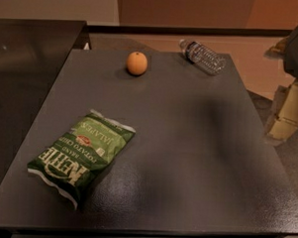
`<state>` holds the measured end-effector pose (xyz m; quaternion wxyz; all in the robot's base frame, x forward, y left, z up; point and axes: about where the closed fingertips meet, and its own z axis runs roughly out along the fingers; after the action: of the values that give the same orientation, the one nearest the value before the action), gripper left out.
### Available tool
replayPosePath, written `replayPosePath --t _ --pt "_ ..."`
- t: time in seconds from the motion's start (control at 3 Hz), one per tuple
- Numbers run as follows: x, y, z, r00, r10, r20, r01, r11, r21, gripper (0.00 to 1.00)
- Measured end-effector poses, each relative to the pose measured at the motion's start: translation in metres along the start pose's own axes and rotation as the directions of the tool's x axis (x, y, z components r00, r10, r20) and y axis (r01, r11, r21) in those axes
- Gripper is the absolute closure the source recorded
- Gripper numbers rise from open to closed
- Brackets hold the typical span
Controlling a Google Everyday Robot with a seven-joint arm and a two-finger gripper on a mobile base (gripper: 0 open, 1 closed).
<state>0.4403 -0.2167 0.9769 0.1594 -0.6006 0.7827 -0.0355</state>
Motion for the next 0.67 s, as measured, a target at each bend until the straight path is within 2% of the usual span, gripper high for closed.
replayPosePath --t 0.33,0.67 --pt "-0.011 -0.049 0.010 0.995 0.100 -0.010 -0.099 0.9938 0.051 0.00" --pt "-0.016 -0.073 0.018 0.991 0.134 -0.005 -0.133 0.9889 0.066 0.00"
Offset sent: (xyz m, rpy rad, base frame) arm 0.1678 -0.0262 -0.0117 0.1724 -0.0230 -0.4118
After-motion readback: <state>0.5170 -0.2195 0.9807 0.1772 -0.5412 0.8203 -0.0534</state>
